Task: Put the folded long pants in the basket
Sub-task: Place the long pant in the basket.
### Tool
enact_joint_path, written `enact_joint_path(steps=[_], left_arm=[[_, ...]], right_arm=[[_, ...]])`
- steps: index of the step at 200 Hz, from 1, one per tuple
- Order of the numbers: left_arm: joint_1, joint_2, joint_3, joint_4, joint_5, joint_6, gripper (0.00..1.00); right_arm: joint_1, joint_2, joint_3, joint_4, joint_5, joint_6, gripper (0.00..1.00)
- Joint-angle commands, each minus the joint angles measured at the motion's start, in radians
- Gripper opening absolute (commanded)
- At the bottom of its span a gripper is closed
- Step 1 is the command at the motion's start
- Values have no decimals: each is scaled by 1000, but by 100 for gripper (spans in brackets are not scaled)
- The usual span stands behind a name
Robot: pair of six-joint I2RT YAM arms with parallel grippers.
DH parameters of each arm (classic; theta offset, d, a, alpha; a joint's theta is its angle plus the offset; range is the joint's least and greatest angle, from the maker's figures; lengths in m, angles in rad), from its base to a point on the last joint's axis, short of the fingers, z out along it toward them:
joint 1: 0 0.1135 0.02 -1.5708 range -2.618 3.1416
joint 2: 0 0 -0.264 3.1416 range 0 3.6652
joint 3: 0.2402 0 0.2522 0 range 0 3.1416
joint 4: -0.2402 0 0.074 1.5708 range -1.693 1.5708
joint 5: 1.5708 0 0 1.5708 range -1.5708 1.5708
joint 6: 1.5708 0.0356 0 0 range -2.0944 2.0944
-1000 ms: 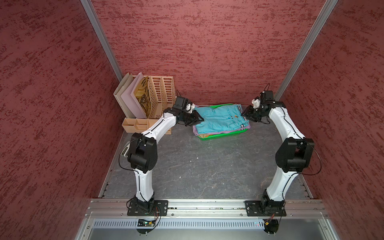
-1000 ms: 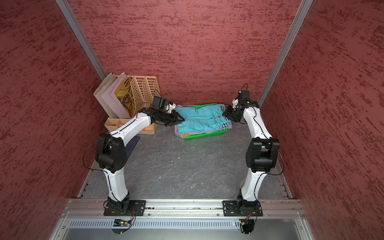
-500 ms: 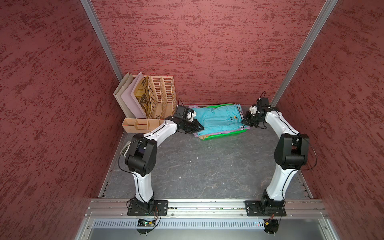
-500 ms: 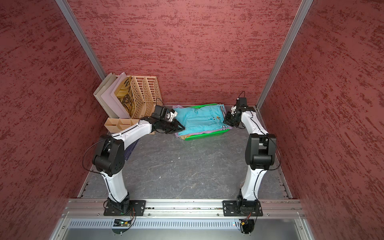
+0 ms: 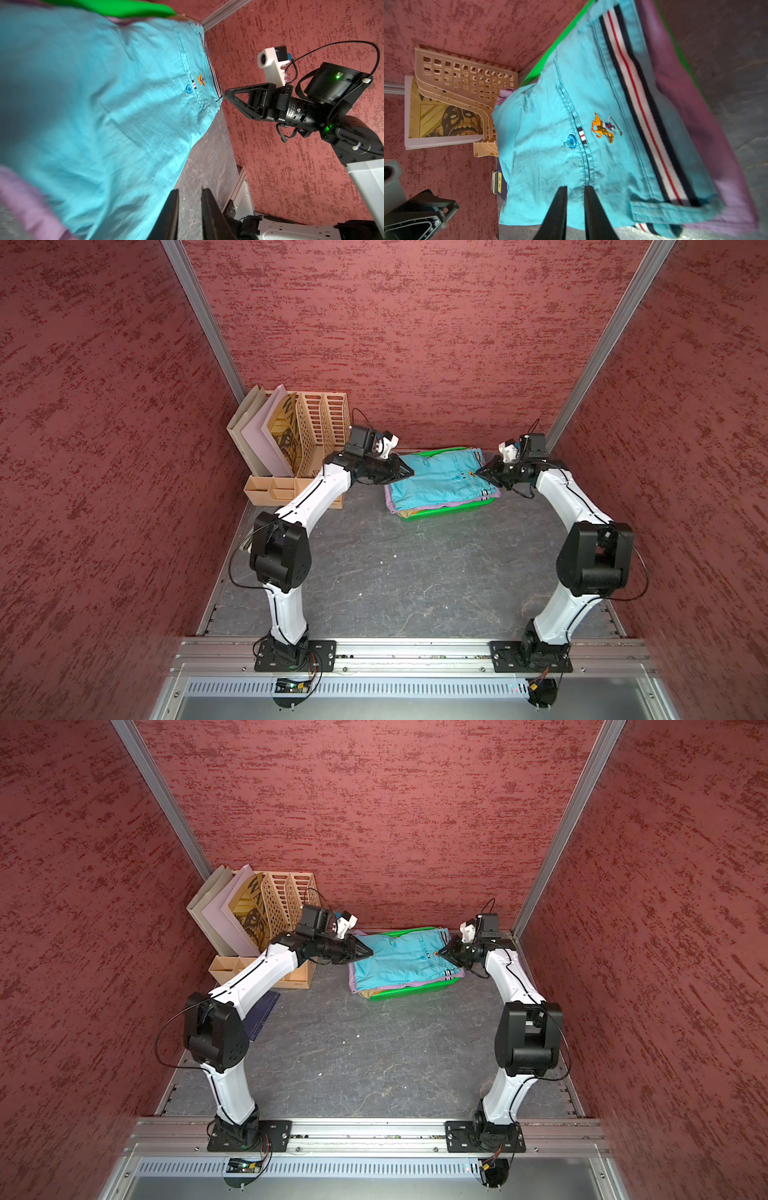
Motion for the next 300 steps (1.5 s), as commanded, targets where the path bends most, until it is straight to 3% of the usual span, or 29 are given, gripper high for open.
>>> enact_joint_path(steps=[1,36,56,67,96,119,145,208,257,282,300], left_arm=[[-34,74,-87,45,40,-3,18],[-53,60,-268,146,16,-22,13],[-42,35,-278,130,8,-12,13],[-30,23,-237,89,1,5,16],[13,5,-110,59,0,-8,36],[54,73,50,43,12,-66,36],[87,219,225,24,10,-122,32],[123,582,660,-158,-81,-106,31],[191,607,645,-141,-155,-146,33],[199,577,685,-186,-132,-115,33],[184,494,628,-181,-92,-72,34]], right_arm=[[6,39,-85,31,-7,3,18],[6,51,-149,50,34,-6,14],[6,25,-130,70,55,5,11],[6,14,-106,103,39,26,11],[10,27,-30,277,-64,178,15],[15,106,45,454,-112,344,15],[39,249,157,533,-100,488,15],[46,514,355,531,11,542,12],[5,513,302,522,49,529,13],[-5,472,279,508,37,499,13],[-5,418,260,530,-4,486,13]])
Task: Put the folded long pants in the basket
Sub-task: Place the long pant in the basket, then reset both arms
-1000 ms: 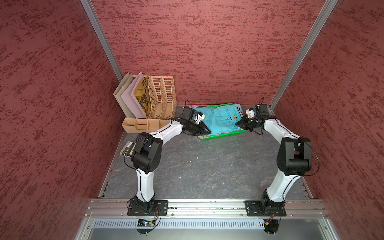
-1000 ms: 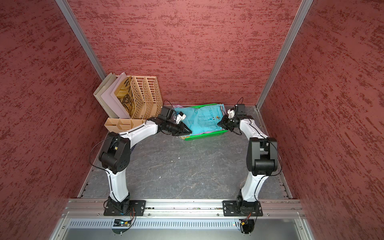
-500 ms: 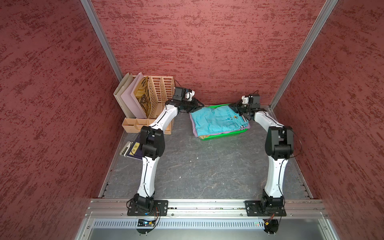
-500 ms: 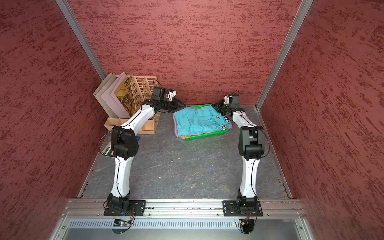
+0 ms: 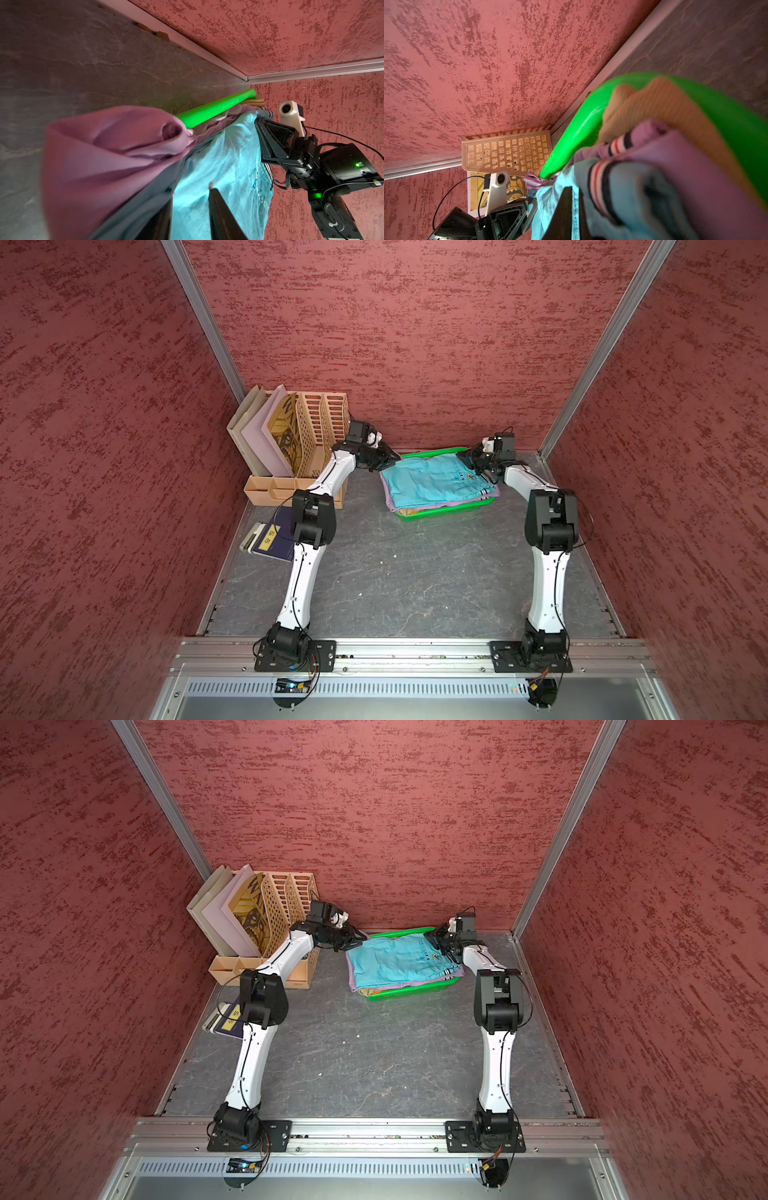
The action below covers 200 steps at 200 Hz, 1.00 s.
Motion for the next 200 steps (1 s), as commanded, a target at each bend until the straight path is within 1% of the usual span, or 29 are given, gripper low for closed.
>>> enact_joint_path(steps=[1,10,24,40,59,80,108,124,133,140,153,167,180,191,200], left_arm=[[12,-104,-42,-51,-28,63,34],[-6,-162,-90,-32,2,85,34],[-37,-269,-204,17,38,108,35],[-71,-386,-358,92,72,114,35],[-115,-490,-544,155,71,123,35],[-153,-538,-701,219,80,119,34],[-169,-557,-896,338,89,87,31],[-172,-578,-1000,401,81,78,31],[-174,-587,-1052,436,84,70,31],[-175,-588,-1086,453,89,67,30],[-176,-596,-1136,471,90,74,30],[-167,-625,-1187,498,57,70,29],[-153,-667,-1220,527,39,63,29],[-143,-712,-1220,519,22,73,29],[-135,-760,-1226,523,-1,80,29]], right_arm=[[-31,-73,-45,-13,20,-39,13],[-29,-104,-68,28,-26,-22,13],[-19,-165,-128,83,-90,6,14],[-11,-255,-221,89,-93,4,14],[-4,-345,-351,111,-83,9,14],[5,-406,-468,134,-79,-7,14],[2,-421,-567,126,-62,-52,14],[0,-425,-603,100,-15,-111,14],[-5,-415,-606,71,10,-154,13],[-16,-403,-614,67,20,-163,13],[-40,-382,-643,108,13,-149,13],[-60,-372,-657,145,-1,-136,13],[-67,-371,-660,202,-66,-123,13],[-66,-383,-674,295,-131,-75,14],[-67,-401,-683,332,-152,-43,14]])
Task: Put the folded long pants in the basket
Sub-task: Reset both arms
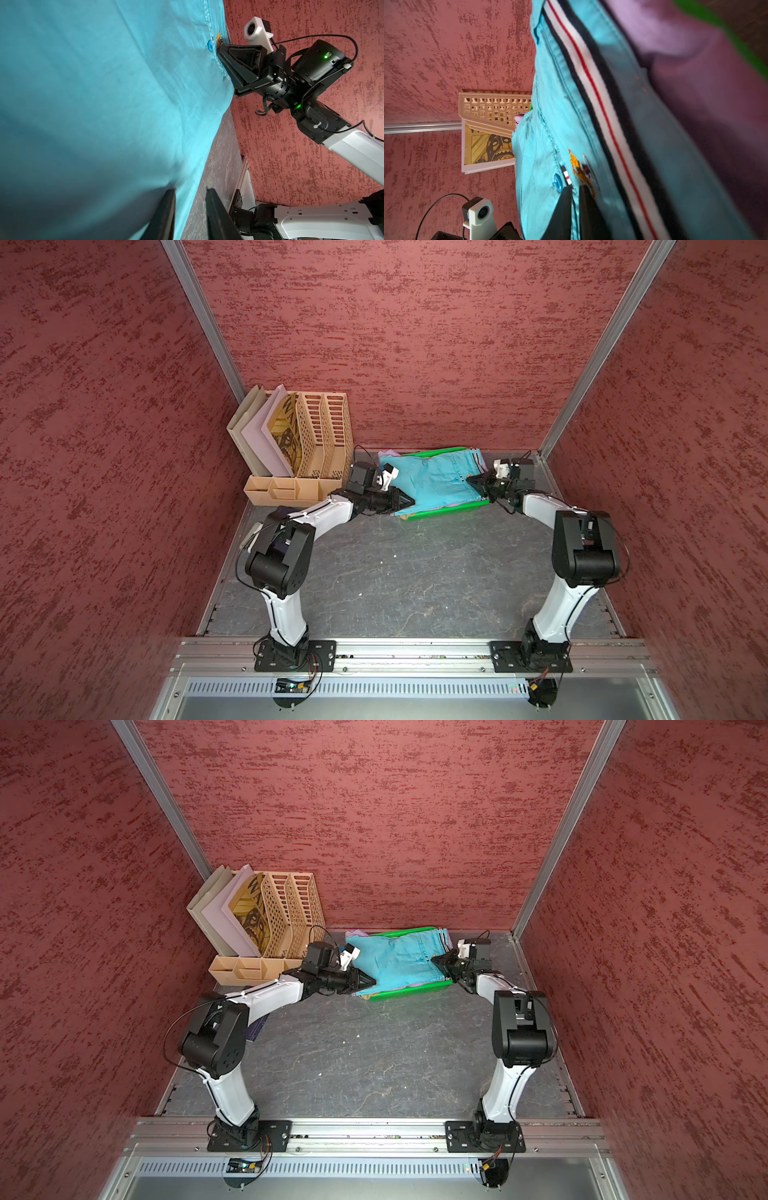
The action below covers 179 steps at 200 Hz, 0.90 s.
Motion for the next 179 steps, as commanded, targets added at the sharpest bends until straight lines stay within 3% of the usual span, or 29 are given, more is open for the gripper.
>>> enact_joint_path(steps=[1,23,36,61,72,105,126,149,161,179], left_arm=[[30,-67,-51,-73,-102,12,30],[72,-215,-98,-68,-201,18,43],[114,-322,-158,-49,-252,17,50],[216,-530,-286,-85,-400,50,84],[241,-627,-334,-119,-523,82,100],[311,-820,-496,-143,-871,155,100],[335,-875,-632,-19,-938,222,100],[339,-869,-756,123,-1018,282,100],[363,-849,-737,81,-1014,282,100],[389,-815,-751,160,-992,325,100]], right_arm=[[-26,2,-42,124,-62,54,14],[-27,-119,-27,-37,16,-39,17],[-27,-216,-28,-164,117,-130,28],[-28,-416,-90,-298,359,-276,52],[-28,-523,-146,-310,476,-329,61],[-27,-762,-389,-262,870,-399,83],[-28,-842,-558,-185,1088,-453,93],[-27,-839,-716,-18,1135,-562,93],[-28,-809,-760,45,1117,-593,93],[-28,-743,-783,128,1075,-586,93]])
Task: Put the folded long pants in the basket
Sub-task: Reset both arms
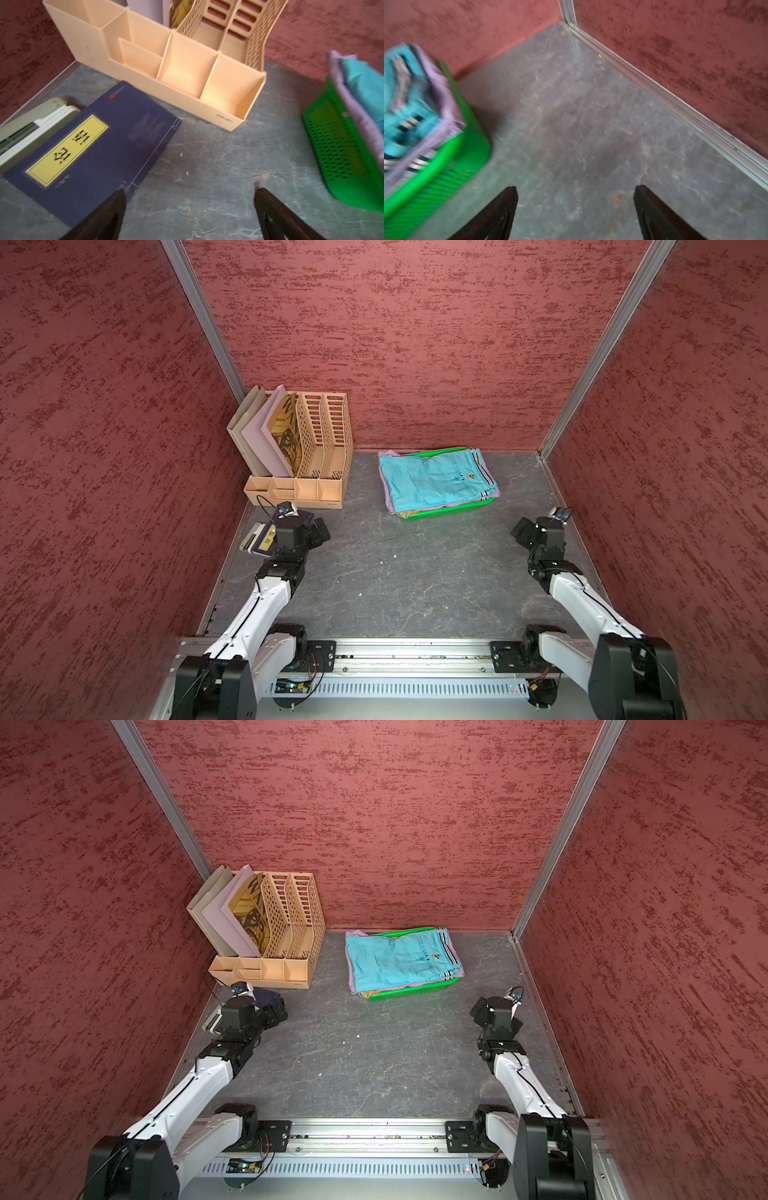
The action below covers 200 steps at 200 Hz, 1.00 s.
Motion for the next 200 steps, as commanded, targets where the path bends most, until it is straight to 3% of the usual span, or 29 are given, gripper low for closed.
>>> enact_joint_path(steps=[1,14,28,69,81,100,111,123,132,143,200], left_arm=[[36,23,-3,160,-49,84,100],[68,45,-66,301,5,109,100],[87,121,-197,653,66,174,100],[69,331,-136,855,119,300,100],[75,381,-79,802,153,288,100],[49,584,-117,1102,200,335,100],[43,520,-113,989,202,334,100],[35,567,-118,1068,193,350,100],[55,545,-75,944,219,327,100],[98,555,-66,946,286,299,100],[78,553,-66,942,249,308,100]], right_arm=[[-3,56,-9,207,52,-71,93],[0,98,-16,303,-3,-93,93],[0,156,-30,459,-43,-121,93],[12,320,-8,685,-86,-227,92],[51,330,-23,747,-73,-272,91],[115,381,-73,888,-131,-373,95],[127,501,-83,1056,-135,-405,98],[129,442,-30,838,-128,-383,98],[127,477,-18,885,-123,-388,98],[117,465,-8,842,-132,-375,98],[117,464,-22,870,-136,-380,98]])
